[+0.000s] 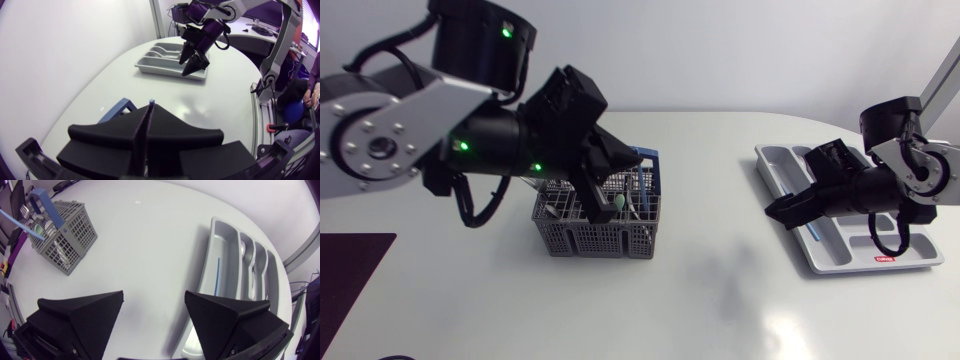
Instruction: Unload the cutlery basket into the drawer organizer.
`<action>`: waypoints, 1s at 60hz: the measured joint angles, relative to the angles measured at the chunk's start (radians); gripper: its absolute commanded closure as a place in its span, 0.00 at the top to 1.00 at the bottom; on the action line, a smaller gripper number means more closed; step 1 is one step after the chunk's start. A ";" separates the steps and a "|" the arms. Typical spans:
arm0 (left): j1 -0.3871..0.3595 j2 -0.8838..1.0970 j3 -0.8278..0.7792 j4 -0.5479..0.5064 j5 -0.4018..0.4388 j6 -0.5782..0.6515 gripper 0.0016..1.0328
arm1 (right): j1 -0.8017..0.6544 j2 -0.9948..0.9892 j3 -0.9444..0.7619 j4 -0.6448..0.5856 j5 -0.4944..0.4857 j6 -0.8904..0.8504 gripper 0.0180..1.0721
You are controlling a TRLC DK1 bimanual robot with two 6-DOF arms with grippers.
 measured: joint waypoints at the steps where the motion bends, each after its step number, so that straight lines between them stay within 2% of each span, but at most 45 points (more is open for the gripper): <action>1: 0.000 -0.006 0.011 -0.013 0.000 0.000 0.08 | 0.003 -0.008 0.000 -0.004 0.000 0.000 0.84; 9: -0.008 -0.066 0.101 -0.108 0.000 -0.004 0.08 | 0.041 -0.092 0.000 -0.045 -0.026 0.000 0.84; 21: -0.023 -0.116 0.246 -0.227 0.010 -0.050 0.08 | 0.106 -0.261 -0.001 -0.093 -0.156 0.000 0.84; 34: 0.040 -0.054 0.342 -0.305 0.222 -0.161 0.08 | 0.216 -0.393 0.000 -0.150 -0.275 0.004 0.84; 48: 0.079 0.104 0.351 -0.351 0.367 -0.242 0.08 | 0.357 -0.413 0.011 -0.156 -0.308 0.048 0.80; 52: 0.093 0.141 0.358 -0.361 0.405 -0.256 0.08 | 0.376 -0.411 0.012 -0.148 -0.309 0.060 0.73; 60: 0.110 0.198 0.377 -0.368 0.451 -0.287 0.08 | 0.399 -0.370 0.019 -0.119 -0.309 0.084 0.69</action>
